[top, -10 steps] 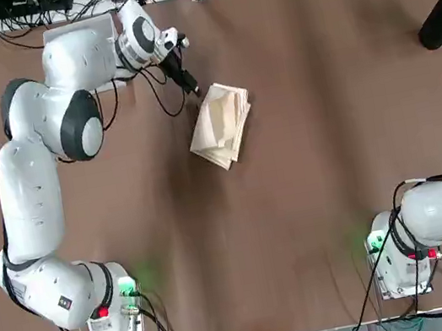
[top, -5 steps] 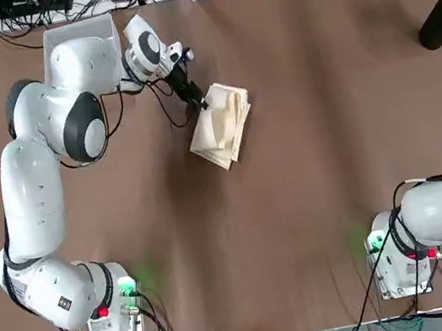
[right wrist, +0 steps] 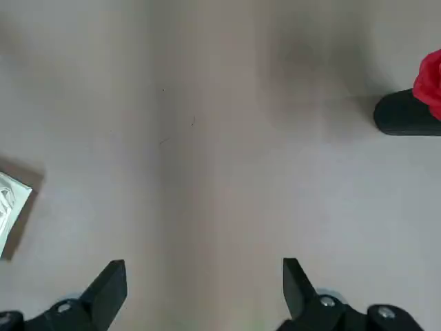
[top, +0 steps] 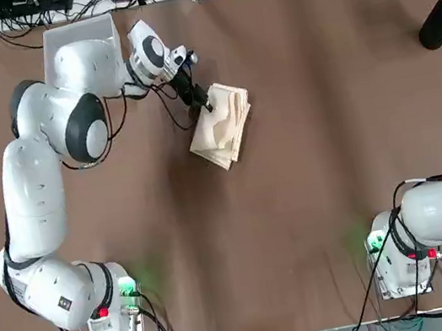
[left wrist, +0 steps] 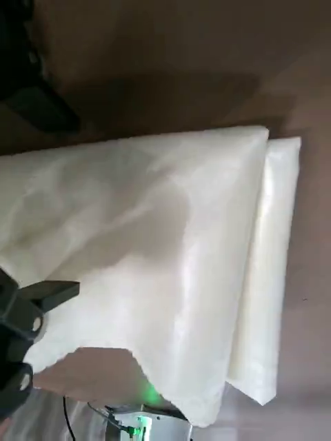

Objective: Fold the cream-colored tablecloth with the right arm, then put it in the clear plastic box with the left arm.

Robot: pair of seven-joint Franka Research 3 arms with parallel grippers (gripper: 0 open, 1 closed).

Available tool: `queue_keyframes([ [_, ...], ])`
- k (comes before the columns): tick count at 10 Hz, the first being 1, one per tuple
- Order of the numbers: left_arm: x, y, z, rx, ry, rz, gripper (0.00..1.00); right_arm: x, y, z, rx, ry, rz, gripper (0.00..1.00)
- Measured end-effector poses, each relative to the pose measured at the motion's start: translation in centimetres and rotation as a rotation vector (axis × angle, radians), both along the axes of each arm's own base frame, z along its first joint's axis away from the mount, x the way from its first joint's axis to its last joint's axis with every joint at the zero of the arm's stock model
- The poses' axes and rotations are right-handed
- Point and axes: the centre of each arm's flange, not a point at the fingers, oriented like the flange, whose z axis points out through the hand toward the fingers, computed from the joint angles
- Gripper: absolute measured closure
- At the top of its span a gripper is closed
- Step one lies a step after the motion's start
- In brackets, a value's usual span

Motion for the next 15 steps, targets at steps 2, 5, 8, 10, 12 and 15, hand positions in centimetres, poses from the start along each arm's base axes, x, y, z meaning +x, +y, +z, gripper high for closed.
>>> queue_keyframes([
  [2,-0.2,-0.2,-0.2,-0.002,0.007,0.002,0.06,0.0,0.0,0.0,0.0,0.0,0.0,0.0],
  [5,-0.6,-0.6,-0.6,0.005,0.029,0.009,0.1,0.0,0.0,0.0,0.0,0.0,0.0,0.0],
  [8,-0.8,-0.8,-0.7,0.008,0.035,0.011,0.26,0.0,0.1,0.0,0.0,0.0,0.002,0.0],
  [10,-1.1,-1.2,-0.8,0.015,0.045,0.014,0.41,0.0,0.2,0.0,0.0,-0.001,0.003,0.0],
  [12,-1.4,-1.5,-0.9,0.018,0.049,0.012,0.5,0.1,0.3,0.0,-0.001,-0.003,0.005,0.0],
  [15,-1.5,-1.6,-0.9,0.031,0.066,0.03,0.87,0.3,1.0,0.2,-0.004,-0.018,0.017,0.0],
])
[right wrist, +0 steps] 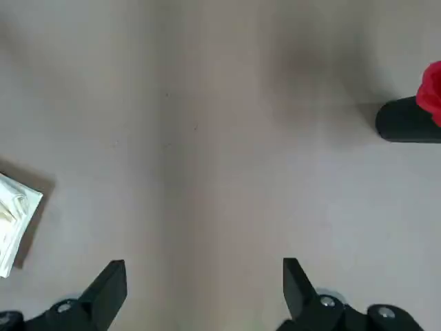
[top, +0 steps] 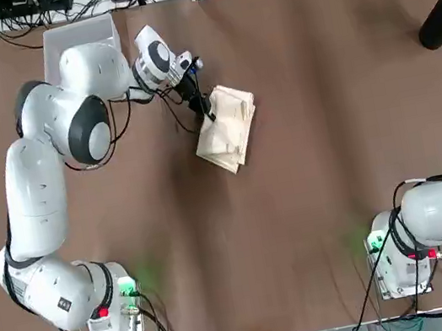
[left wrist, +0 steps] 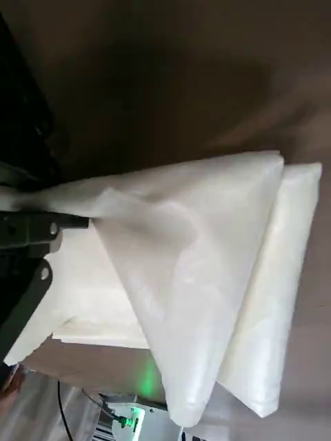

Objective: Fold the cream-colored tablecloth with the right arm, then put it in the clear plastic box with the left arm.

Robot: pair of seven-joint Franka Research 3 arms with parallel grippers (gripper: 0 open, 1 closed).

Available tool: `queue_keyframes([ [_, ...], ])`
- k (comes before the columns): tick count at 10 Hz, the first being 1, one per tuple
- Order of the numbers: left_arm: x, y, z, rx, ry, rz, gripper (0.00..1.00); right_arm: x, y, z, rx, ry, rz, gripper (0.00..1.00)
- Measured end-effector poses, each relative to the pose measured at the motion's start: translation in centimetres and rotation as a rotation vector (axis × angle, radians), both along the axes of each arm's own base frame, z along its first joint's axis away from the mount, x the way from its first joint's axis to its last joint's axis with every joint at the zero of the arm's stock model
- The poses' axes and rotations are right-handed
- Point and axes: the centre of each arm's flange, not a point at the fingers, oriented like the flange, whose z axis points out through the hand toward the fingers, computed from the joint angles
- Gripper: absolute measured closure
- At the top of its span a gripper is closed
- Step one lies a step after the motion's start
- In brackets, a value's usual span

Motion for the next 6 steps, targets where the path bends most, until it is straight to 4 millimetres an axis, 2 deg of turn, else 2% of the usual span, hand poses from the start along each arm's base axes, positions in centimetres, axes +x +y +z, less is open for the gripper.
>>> queue_keyframes([
  [3,0.2,-0.3,0.5,-0.005,-0.006,0.001,0.87,0.6,2.1,0.3,-0.007,-0.04,0.024,0.0],
  [6,1.1,-0.6,3.3,-0.027,-0.045,0.005,0.87,1.4,3.7,0.1,-0.01,-0.067,0.048,0.0],
])
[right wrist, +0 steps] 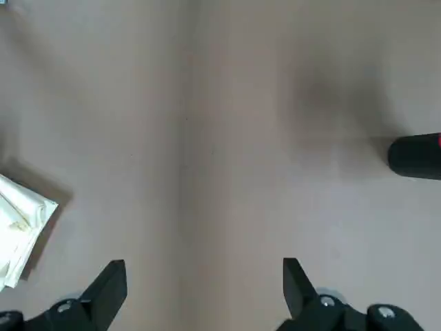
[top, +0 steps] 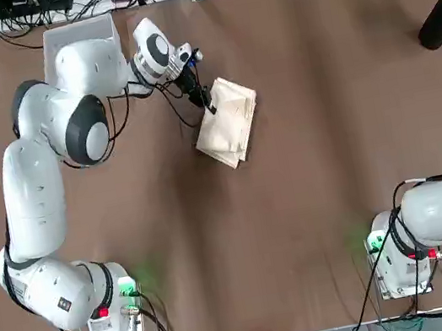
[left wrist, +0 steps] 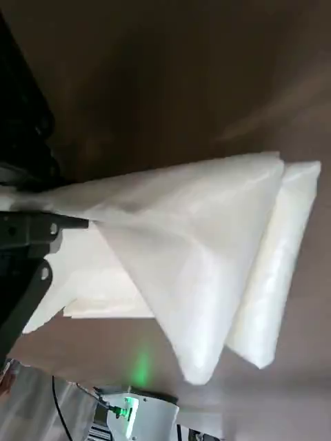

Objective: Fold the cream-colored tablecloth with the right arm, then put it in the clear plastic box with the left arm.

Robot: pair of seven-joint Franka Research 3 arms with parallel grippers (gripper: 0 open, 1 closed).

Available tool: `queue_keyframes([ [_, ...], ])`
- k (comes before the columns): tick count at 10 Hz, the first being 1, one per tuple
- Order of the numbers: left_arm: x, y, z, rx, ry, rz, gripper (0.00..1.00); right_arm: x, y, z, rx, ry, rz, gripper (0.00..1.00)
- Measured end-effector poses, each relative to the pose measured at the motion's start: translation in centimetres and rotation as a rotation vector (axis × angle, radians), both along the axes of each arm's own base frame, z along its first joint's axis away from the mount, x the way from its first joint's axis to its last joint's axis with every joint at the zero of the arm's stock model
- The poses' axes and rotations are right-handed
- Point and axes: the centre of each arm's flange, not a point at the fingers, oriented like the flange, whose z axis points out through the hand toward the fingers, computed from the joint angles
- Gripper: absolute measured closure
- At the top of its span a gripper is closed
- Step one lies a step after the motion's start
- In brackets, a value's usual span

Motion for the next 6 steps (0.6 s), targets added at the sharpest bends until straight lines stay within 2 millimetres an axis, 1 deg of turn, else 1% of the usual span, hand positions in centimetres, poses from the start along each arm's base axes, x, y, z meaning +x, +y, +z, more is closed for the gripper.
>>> queue_keyframes([
  [2,0.4,0.0,1.9,-0.012,-0.011,0.0,0.87,0.1,0.1,-0.3,0.0,0.006,0.001,0.0],
  [3,0.5,0.4,2.9,-0.018,0.009,-0.015,0.87,0.1,0.1,-0.3,0.0,0.008,0.002,0.0],
  [6,1.8,3.4,7.0,-0.036,0.074,-0.065,0.87,0.0,0.3,-0.4,0.0,0.014,0.005,0.0],
])
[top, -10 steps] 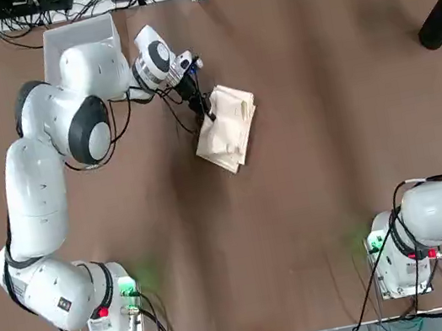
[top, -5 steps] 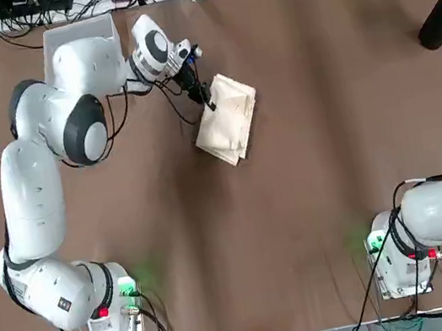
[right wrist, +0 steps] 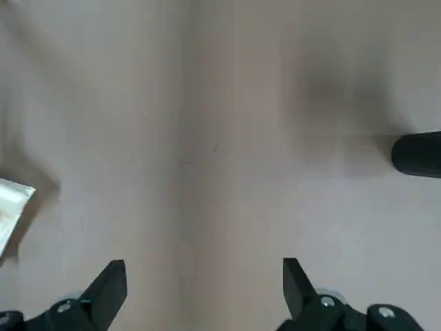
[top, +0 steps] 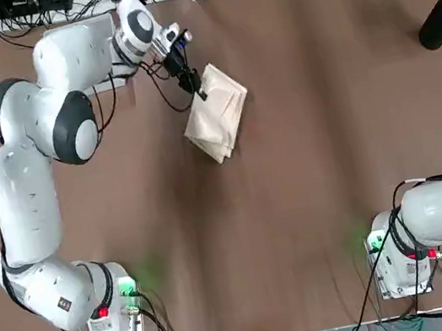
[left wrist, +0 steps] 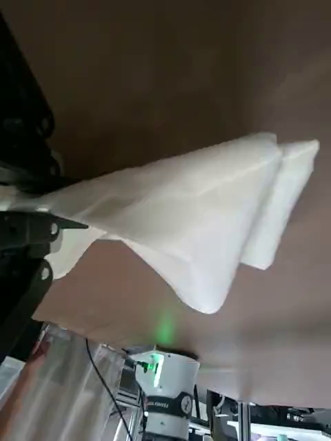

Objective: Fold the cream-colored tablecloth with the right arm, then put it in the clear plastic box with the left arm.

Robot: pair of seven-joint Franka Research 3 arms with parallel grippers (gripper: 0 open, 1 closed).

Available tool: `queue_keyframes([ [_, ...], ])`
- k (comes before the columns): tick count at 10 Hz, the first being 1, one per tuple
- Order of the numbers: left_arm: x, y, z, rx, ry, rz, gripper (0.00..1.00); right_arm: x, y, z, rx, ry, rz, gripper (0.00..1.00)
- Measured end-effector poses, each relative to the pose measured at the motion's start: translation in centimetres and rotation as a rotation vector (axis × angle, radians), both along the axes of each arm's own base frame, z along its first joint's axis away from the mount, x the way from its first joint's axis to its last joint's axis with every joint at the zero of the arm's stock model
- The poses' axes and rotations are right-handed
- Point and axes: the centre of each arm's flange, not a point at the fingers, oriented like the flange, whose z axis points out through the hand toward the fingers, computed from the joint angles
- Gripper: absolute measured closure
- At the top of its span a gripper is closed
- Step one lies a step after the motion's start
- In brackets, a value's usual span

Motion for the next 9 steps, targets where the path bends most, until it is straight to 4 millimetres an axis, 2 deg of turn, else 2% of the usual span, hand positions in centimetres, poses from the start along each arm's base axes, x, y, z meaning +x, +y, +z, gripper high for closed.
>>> queue_keyframes([
  [4,2.0,5.1,4.8,-0.019,0.112,-0.082,0.87,-0.1,0.0,-0.1,0.0,0.008,0.001,0.0],
  [9,6.1,14.7,11.0,-0.051,0.128,-0.118,0.87,-0.2,0.0,-0.2,0.0,0.018,0.001,0.0],
])
